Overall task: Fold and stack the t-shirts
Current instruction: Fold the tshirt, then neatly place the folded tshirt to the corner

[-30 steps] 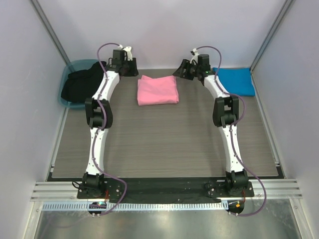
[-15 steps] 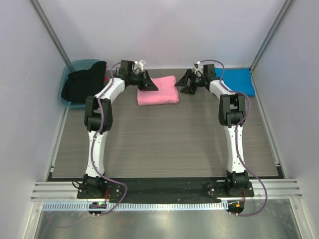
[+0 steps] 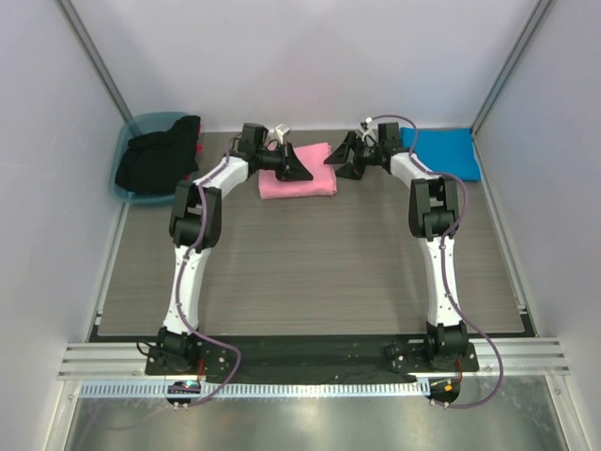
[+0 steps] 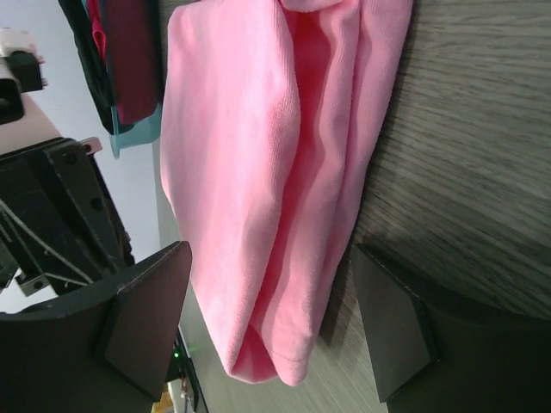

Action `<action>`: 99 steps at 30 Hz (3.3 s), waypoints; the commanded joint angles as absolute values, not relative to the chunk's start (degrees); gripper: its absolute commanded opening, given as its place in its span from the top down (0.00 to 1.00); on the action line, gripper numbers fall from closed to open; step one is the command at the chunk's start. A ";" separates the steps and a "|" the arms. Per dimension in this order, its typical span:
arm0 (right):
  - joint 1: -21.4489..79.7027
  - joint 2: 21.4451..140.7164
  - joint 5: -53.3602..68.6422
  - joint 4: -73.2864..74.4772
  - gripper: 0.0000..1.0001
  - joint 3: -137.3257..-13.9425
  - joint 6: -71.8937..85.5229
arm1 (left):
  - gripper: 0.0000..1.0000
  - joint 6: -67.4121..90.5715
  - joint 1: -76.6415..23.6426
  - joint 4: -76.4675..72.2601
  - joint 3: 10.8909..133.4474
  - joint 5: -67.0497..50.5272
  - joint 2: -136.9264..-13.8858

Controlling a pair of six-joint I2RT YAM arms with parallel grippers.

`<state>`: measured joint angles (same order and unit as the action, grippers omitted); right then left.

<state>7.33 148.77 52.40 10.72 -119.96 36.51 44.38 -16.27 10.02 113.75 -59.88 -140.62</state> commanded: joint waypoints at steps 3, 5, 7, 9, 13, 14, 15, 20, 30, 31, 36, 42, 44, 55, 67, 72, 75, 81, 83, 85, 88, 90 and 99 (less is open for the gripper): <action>8.26 150.99 50.89 10.20 0.19 -121.82 37.18 | 0.91 43.95 -16.08 8.96 115.58 -61.17 -143.26; 8.70 151.61 50.45 10.28 0.19 -121.90 37.26 | 0.91 43.42 -16.08 9.58 115.84 -60.91 -143.96; 8.96 152.57 50.01 10.20 0.19 -122.34 37.44 | 0.92 43.07 -16.17 10.10 115.93 -60.47 -144.31; 9.49 153.71 49.66 10.20 0.19 -122.95 37.88 | 0.92 42.45 -16.26 10.37 116.37 -60.29 -144.93; 10.46 155.03 49.39 10.20 0.23 -123.57 38.32 | 0.93 41.49 -16.26 11.42 117.51 -59.59 -145.63; 10.72 155.30 49.13 10.11 0.25 -123.75 38.41 | 0.93 41.22 -16.35 11.69 118.12 -59.33 -145.81; 10.81 155.48 49.04 10.19 0.28 -123.84 38.41 | 0.93 40.79 -16.35 11.78 118.30 -59.24 -145.98; 11.07 156.18 48.78 10.11 0.52 -123.84 38.23 | 0.94 40.17 -16.35 12.48 118.39 -58.62 -146.16; 11.43 156.28 50.98 9.23 0.99 -127.52 35.95 | 0.94 39.20 -16.70 13.27 118.65 -58.18 -145.46; 11.34 155.75 51.06 9.14 0.99 -127.79 35.34 | 0.94 38.94 -16.70 13.45 118.74 -58.27 -145.02; 9.41 150.74 51.33 15.81 0.99 -131.21 25.61 | 0.90 34.72 -16.08 16.25 120.50 -57.92 -139.94; 5.29 141.78 48.00 24.60 0.99 -128.60 15.57 | 0.87 31.82 -14.59 19.33 119.89 -57.83 -136.59; 3.96 139.84 47.46 27.92 0.99 -127.71 14.25 | 0.86 31.12 -13.89 20.12 119.88 -57.66 -135.53; -2.54 136.32 37.37 49.12 0.99 -136.14 -4.21 | 0.84 25.93 -12.48 25.05 120.15 -55.90 -131.57; -3.78 131.75 23.48 53.61 0.99 -140.01 -20.56 | 0.83 24.00 -13.53 26.01 118.74 -54.93 -128.23; -4.83 129.55 20.13 52.21 0.99 -140.18 -21.36 | 0.83 22.33 -14.59 27.51 118.65 -54.06 -127.35; -5.71 128.94 19.34 51.94 0.99 -140.71 -21.88 | 0.83 21.71 -14.85 28.04 118.39 -53.88 -126.83; -8.17 128.76 18.11 51.68 0.99 -142.12 -23.55 | 0.83 20.22 -15.38 29.18 117.95 -53.26 -125.95; -8.79 128.93 17.93 51.59 0.99 -142.47 -23.90 | 0.83 19.78 -15.56 29.53 117.77 -53.00 -125.86; -9.23 129.11 17.67 51.33 0.99 -142.56 -24.78 | 0.83 19.60 -15.82 29.62 117.77 -52.82 -125.86; -9.84 129.64 17.84 51.15 0.99 -143.26 -25.84 | 0.83 19.42 -16.08 29.79 117.86 -52.56 -125.95; -10.11 129.90 17.84 50.98 0.99 -144.40 -26.63 | 0.83 19.16 -16.43 29.97 118.04 -52.38 -126.03; -11.42 130.52 16.88 49.48 0.99 -146.60 -26.46 | 0.82 18.72 -17.05 30.32 118.65 -51.86 -126.39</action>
<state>-10.52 133.10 17.67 53.49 -143.55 -25.82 20.10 -16.82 29.98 117.84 -52.01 -130.06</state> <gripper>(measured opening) 0.078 0.176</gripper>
